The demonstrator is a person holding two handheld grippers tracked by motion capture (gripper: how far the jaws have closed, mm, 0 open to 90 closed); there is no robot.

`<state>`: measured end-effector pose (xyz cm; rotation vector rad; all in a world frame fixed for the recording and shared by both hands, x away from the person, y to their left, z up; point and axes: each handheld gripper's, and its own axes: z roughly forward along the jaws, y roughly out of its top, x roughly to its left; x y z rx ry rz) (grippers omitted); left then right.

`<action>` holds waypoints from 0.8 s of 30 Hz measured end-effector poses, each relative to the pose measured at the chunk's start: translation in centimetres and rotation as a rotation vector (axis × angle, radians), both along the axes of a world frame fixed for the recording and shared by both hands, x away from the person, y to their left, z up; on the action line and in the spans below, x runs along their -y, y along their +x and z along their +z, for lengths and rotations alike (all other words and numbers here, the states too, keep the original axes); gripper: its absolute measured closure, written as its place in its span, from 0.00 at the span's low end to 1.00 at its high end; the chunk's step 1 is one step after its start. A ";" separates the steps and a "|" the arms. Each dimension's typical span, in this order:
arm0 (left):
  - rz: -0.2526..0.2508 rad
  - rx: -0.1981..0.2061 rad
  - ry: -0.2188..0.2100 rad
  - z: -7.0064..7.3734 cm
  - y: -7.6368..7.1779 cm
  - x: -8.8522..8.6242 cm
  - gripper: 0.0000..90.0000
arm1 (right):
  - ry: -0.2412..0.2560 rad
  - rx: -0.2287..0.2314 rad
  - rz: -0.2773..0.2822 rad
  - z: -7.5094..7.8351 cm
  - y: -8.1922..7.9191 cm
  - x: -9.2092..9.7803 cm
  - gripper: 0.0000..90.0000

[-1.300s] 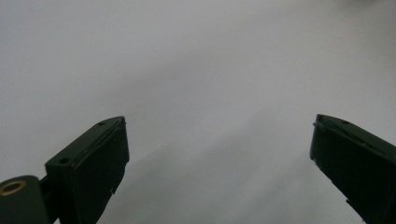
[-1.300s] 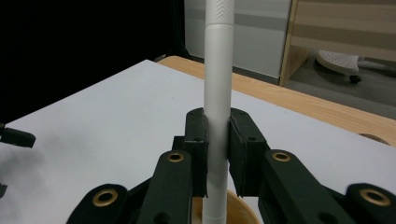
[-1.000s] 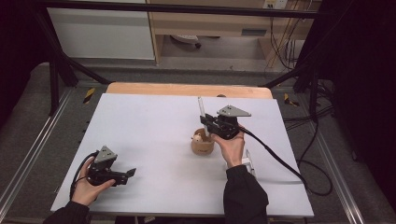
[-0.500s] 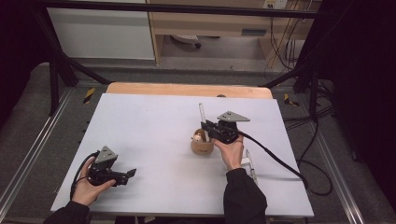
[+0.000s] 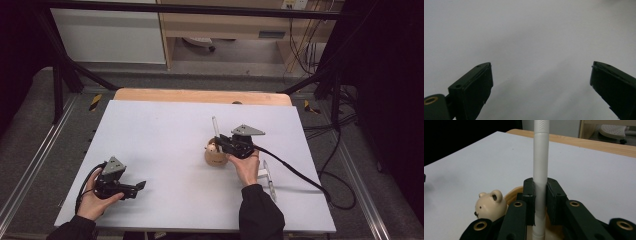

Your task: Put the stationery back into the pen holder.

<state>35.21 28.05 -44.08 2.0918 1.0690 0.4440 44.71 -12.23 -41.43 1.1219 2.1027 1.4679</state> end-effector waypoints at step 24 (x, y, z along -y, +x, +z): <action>-0.006 -0.004 -0.001 0.0 0.0 0.1 0.05 | -0.028 0.007 0.012 0.1 -0.7 0.7 0.77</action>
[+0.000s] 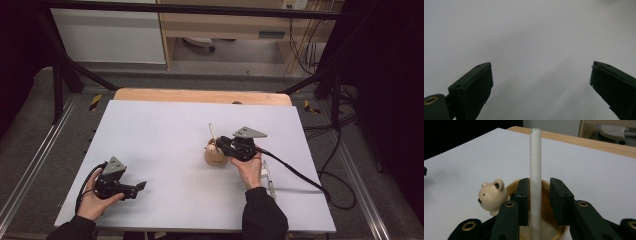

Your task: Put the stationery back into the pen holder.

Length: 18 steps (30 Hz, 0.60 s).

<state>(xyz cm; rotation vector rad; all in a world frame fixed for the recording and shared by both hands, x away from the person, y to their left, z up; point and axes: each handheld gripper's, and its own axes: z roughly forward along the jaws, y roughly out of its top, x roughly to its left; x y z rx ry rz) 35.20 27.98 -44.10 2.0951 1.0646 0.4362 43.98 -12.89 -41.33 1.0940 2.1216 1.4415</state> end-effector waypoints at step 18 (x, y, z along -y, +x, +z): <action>-0.003 -0.010 0.001 0.0 -0.1 0.2 0.04 | -0.084 -0.048 0.000 2.6 -2.3 3.7 0.22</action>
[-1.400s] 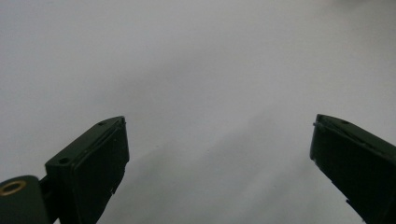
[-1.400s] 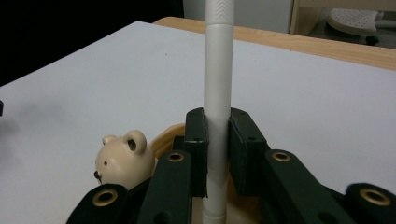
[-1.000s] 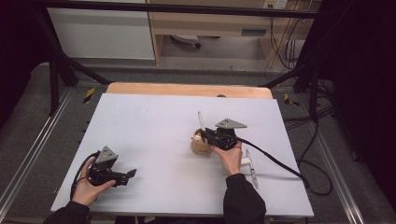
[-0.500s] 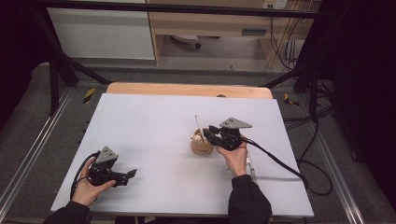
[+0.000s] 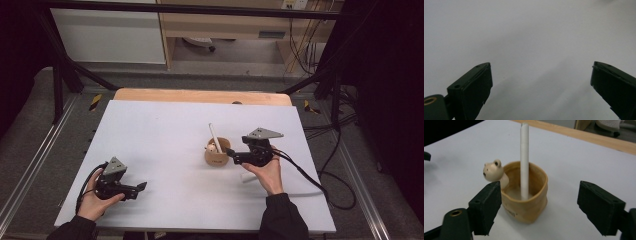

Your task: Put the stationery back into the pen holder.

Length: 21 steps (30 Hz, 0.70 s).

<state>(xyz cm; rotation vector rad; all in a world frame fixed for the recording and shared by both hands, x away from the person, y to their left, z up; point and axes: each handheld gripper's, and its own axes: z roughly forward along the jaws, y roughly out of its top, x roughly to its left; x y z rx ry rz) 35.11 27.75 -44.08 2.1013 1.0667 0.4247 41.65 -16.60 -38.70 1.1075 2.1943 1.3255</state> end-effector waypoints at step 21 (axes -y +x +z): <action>-0.054 -0.027 -0.013 0.4 -0.2 2.3 0.03 | -0.112 -0.137 0.048 -2.6 -2.7 4.2 0.01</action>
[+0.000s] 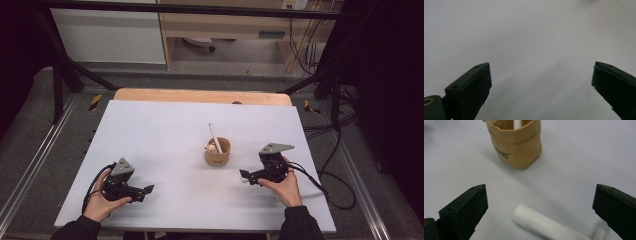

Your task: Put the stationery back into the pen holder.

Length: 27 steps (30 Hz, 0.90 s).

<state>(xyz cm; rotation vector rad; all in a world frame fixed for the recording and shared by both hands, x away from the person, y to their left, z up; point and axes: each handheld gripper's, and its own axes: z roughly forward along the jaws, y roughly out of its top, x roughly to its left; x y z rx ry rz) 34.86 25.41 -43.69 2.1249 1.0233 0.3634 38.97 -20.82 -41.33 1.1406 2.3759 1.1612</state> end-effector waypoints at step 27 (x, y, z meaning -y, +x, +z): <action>-0.170 -0.005 0.030 1.1 0.4 11.0 0.12 | -0.067 -0.037 0.034 -2.7 -2.2 3.5 0.01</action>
